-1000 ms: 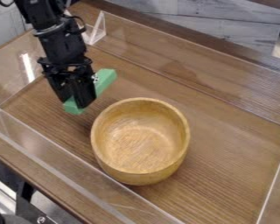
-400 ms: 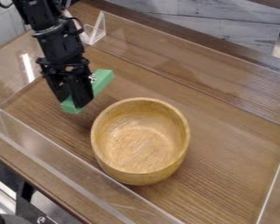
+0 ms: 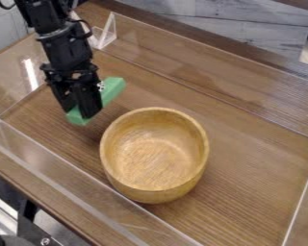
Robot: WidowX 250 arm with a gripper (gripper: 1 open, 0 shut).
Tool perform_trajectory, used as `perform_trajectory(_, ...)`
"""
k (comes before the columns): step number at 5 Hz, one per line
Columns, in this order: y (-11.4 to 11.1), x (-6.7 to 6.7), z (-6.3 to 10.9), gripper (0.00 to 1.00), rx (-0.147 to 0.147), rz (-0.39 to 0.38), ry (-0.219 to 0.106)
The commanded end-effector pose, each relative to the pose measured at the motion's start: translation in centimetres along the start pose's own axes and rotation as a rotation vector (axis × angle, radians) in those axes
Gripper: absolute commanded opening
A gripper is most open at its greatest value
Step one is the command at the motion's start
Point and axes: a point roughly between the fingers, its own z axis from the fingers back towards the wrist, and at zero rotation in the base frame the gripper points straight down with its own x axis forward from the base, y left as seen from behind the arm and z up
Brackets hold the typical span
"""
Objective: Remove the green block from inside the brown bowl and put it on the table
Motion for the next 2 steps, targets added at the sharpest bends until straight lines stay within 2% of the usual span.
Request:
perform_trajectory(1,0.66,0.72,1.43,0.00,0.028,-0.002,-0.040)
perform_trajectory(2,0.75,0.95,1.30,0.00,0.025,0.002,-0.035)
